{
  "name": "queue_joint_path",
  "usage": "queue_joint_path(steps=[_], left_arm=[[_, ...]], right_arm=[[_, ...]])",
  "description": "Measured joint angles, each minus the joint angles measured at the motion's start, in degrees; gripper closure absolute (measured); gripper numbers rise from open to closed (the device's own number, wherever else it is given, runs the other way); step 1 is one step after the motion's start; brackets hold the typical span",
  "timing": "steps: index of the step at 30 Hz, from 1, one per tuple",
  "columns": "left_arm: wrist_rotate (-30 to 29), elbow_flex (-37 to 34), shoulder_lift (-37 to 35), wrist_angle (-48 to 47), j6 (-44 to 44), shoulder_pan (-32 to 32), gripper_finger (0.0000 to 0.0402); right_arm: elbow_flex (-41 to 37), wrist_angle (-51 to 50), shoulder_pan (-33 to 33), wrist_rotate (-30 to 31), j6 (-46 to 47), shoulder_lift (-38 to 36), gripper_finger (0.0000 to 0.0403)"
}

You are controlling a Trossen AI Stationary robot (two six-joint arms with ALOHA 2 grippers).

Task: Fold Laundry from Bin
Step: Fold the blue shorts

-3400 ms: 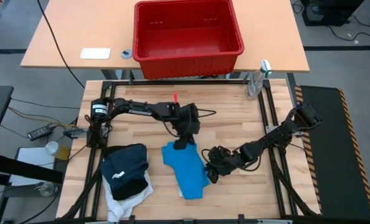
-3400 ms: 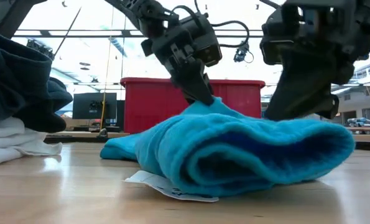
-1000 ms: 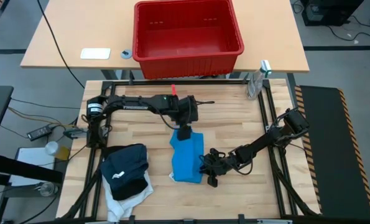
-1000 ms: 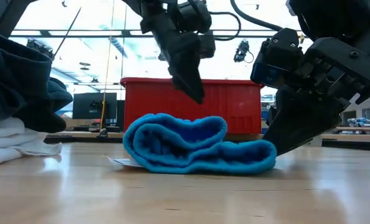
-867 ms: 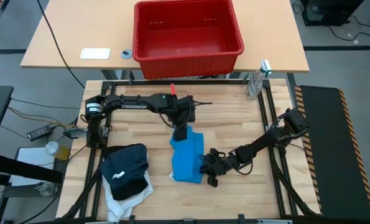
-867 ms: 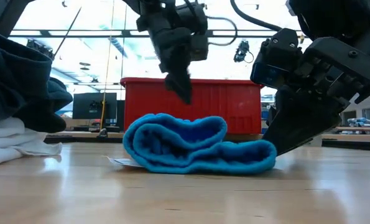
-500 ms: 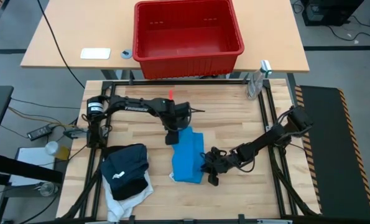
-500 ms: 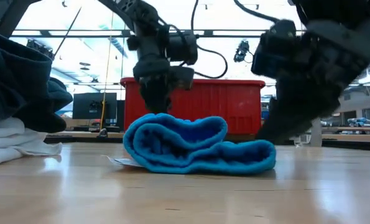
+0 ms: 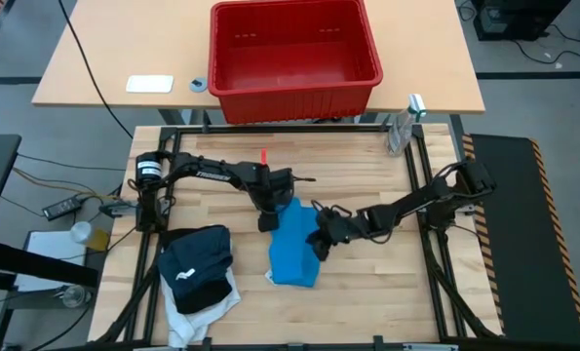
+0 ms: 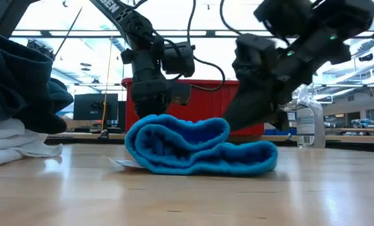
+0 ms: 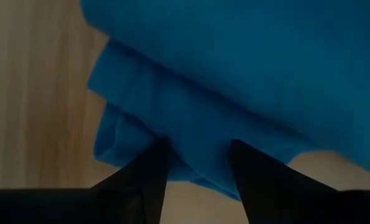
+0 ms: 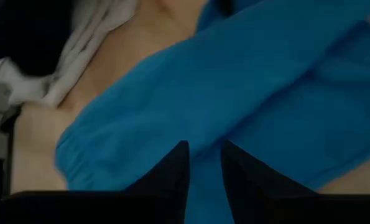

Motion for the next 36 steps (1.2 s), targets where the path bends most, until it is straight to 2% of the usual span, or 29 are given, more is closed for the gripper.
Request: queue_joint_path(steps=[5, 10, 12, 15, 17, 29, 36], left_arm=[[-0.69, -0.09, 0.0, 0.09, -0.79, 0.13, 0.0235], [-0.73, -0.09, 0.0, -0.05, -1.18, 0.11, 0.0265], [-1.26, -0.09, 0.0, 0.08, -1.18, 0.11, 0.0293], [-2.07, -0.07, 0.0, 0.51, -1.19, 0.11, 0.0365], [-2.1, -0.07, -0.04, 0.85, -1.97, 0.11, 0.039], [-0.56, 0.5, -0.58, -9.35, -4.79, 0.09, 0.0396], [-2.07, 0.5, -3.39, -10.62, -1.69, 0.86, 0.0394]], right_arm=[[0.0, -0.35, -2.94, -0.23, -3.15, 0.21, 0.0278], [-0.66, -0.91, -3.2, -1.01, -7.62, 2.61, 0.0277], [-0.68, -1.45, -3.14, -1.45, -9.02, 4.21, 0.0279], [-0.45, 0.25, -3.09, -2.05, -9.96, 6.37, 0.0283], [-0.43, 0.62, -3.09, -1.88, -10.49, 7.33, 0.0288], [-0.3, -2.38, -3.94, -3.53, -8.53, 8.0, 0.0378], [-0.3, -3.56, -3.92, -3.92, -6.45, 7.98, 0.039]])
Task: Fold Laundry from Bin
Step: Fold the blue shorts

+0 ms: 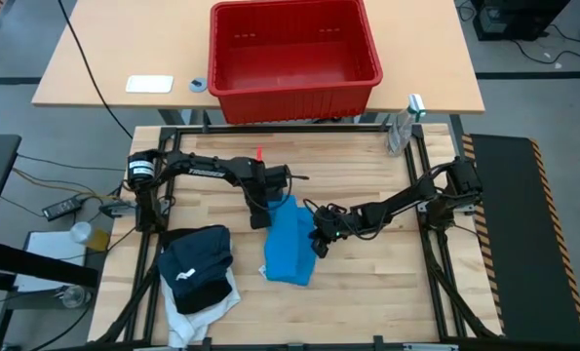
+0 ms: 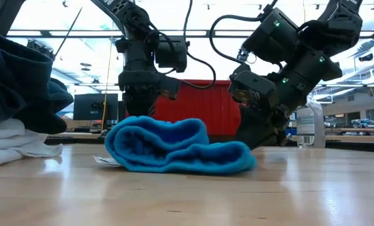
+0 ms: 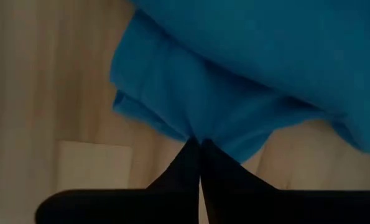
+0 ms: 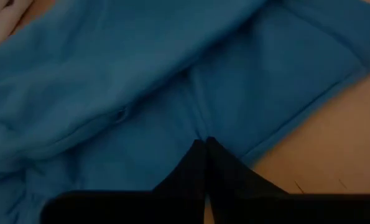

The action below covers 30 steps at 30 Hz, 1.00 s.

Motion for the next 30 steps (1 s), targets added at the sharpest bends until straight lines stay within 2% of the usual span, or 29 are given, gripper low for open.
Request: queue_joint_path(steps=[7, 13, 18, 24, 30], left_arm=[[-0.15, 0.02, -0.23, -1.84, 1.73, 1.43, 0.0383], [-0.08, 0.0, -0.23, -4.12, 1.41, 1.85, 0.0358], [-0.08, 0.0, -0.23, -1.92, 1.83, 1.83, 0.0332], [-0.04, 0.0, -0.89, -2.37, 1.96, 1.83, 0.0268], [0.46, 0.09, -6.14, 1.5, 0.83, 1.42, 0.0194]], right_arm=[[-0.09, 0.23, -0.09, -0.11, 0.04, 0.0, 0.0389], [-0.11, 0.35, -0.13, -0.24, 0.11, 0.0, 0.0389], [-0.21, 0.76, -0.13, -0.29, -0.22, 0.0, 0.0388], [-0.28, 1.11, -0.15, -0.42, -0.17, 0.0, 0.0387], [-0.28, 1.23, -0.15, -0.47, -0.4, -0.06, 0.0387]])
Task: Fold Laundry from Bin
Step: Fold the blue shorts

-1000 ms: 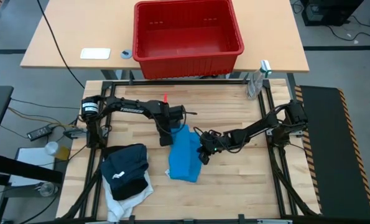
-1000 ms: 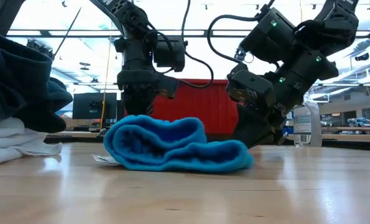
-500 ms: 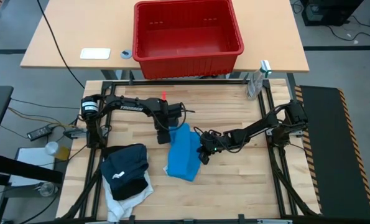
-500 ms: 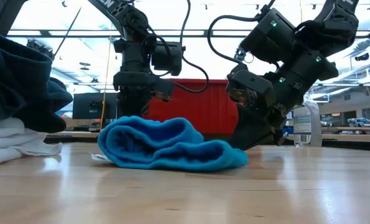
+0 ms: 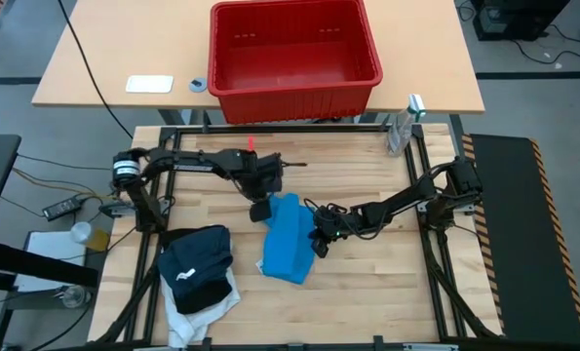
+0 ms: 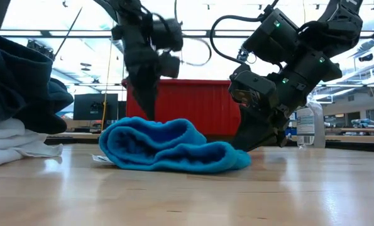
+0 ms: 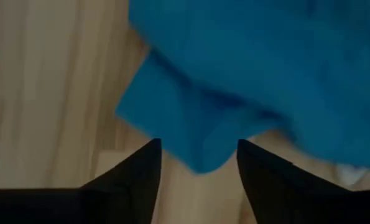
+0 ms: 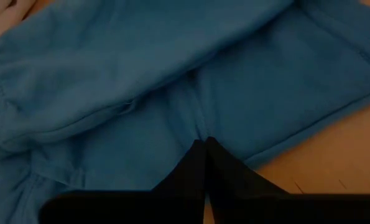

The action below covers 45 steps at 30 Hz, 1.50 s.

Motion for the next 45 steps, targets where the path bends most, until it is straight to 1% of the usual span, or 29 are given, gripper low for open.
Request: queue_joint_path(steps=[2, 4, 7, 8, 11, 13, 16, 19, 21, 23, 25, 28, 29, 31, 33, 35, 38, 42, 45], left_arm=[[0.43, 0.0, -1.66, 1.74, -1.2, -1.19, 0.0181], [0.84, 0.17, -2.05, 3.05, -1.84, -3.24, 0.0177], [0.86, -0.77, -0.13, 5.33, -1.63, -6.86, 0.018], [-0.11, -1.26, 1.05, 6.5, -1.22, -7.85, 0.0183], [-6.22, -2.39, 3.98, 7.22, -1.28, -9.01, 0.0193], [-7.27, -2.42, 5.23, 9.01, -1.35, -8.24, 0.0199], [-7.51, -2.43, 5.88, 9.15, -1.32, -7.04, 0.0208], [-7.39, -2.4, 5.75, 10.16, -1.13, -5.95, 0.0215], [-7.27, -2.43, 5.48, 9.89, -1.15, -5.17, 0.0218], [-6.14, -2.4, 5.35, 10.28, -1.19, -4.58, 0.0218], [-4.74, -2.41, 5.35, 10.19, -1.27, -4.23, 0.0219], [-4.01, -2.4, 5.35, 10.88, -1.85, -4.23, 0.0219], [-3.98, -2.4, 5.35, 10.89, -1.85, -4.25, 0.0219], [-3.99, -2.4, 5.35, 11.01, -1.87, -4.45, 0.0219], [-3.99, -2.4, 5.35, 11.13, -1.59, -4.49, 0.0219], [-3.99, -2.4, 5.35, 11.32, -1.15, -4.49, 0.0219], [-3.99, -2.4, 5.35, 11.99, -1.13, -4.49, 0.0219], [-3.99, -2.4, 5.35, 12.44, -1.13, -4.49, 0.0219], [-3.99, -2.4, 5.35, 12.52, -1.16, -4.49, 0.0219]], right_arm=[[0.02, -0.12, 0.0, 0.12, -0.17, -0.38, 0.0387], [0.02, -0.36, 0.02, 0.52, -0.41, -0.98, 0.0387], [-0.04, -1.33, -0.2, 0.66, -0.77, -1.49, 0.0389], [-0.02, -1.39, -0.29, 0.59, -0.78, -1.49, 0.0389], [-0.03, -1.32, -0.32, 0.21, -0.65, -1.52, 0.0386], [-0.01, -1.27, -0.33, 0.22, -0.78, -1.54, 0.0376], [0.02, -0.93, -0.63, -1.54, -0.61, -1.54, 0.0344], [0.02, 0.17, -0.93, -2.99, -0.63, -2.03, 0.0294], [0.34, -0.26, -1.34, -5.45, -0.32, -3.05, 0.0259], [0.58, -2.03, -1.38, -6.47, 0.1, -4.95, 0.0235], [1.15, -2.09, -1.01, -5.16, 2.04, -6.8, 0.0226], [1.52, -0.51, -0.74, -2.6, 3.13, -7.75, 0.0227], [1.46, -0.82, -0.78, -1.89, 1.43, -7.45, 0.0229], [1.43, -0.7, -0.28, -0.69, -5.93, -7.11, 0.0234], [2.51, -2.07, 1.03, 1.73, -15.72, -7.33, 0.0237], [2.81, -3.56, 2.0, 4.22, -27.76, -7.4, 0.0238], [2.75, -3.91, 2.46, 4.85, -41.42, -7.34, 0.0236], [2.79, -4.83, 1.92, 6.11, -51.17, -7.4, 0.0237], [2.88, -2.5, 1.43, 6.07, -58.08, -7.42, 0.0237]])
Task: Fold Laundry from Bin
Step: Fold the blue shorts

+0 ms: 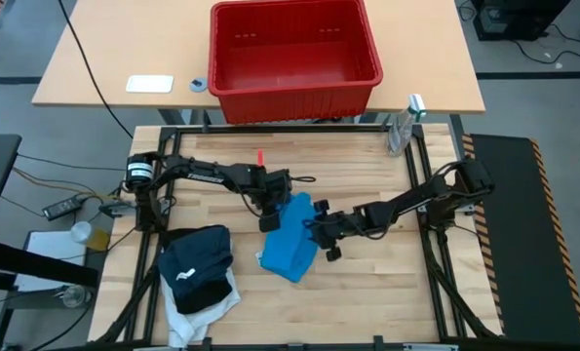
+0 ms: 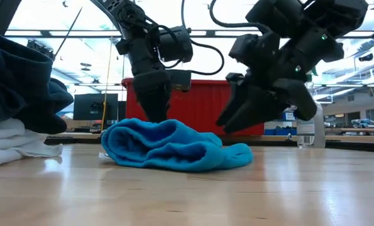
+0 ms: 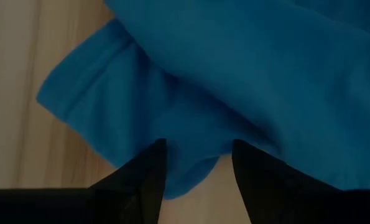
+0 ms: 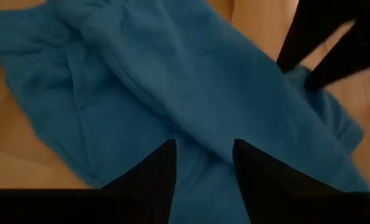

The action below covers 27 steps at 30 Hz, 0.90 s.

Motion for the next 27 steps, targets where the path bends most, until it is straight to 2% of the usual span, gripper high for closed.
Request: queue_joint_path(steps=[11, 19, 22, 27], left_arm=[[-0.02, 0.0, 0.0, 1.27, -1.76, 0.0, 0.0219], [-0.17, 0.0, 0.0, 1.24, -1.98, 0.0, 0.0219], [-0.34, 0.0, 0.0, 1.25, -2.01, 0.0, 0.0219], [-0.49, 0.0, 0.0, 1.23, -3.33, 0.0, 0.0219]], right_arm=[[2.81, 0.7, -4.13, -1.48, -5.75, 5.46, 0.0237], [4.31, -1.79, -4.27, -3.06, -8.89, 6.91, 0.0246], [4.31, -2.93, -4.27, -3.1, -9.16, 6.93, 0.0278], [4.31, -1.96, -5.11, -3.5, -9.18, 6.93, 0.0383]])
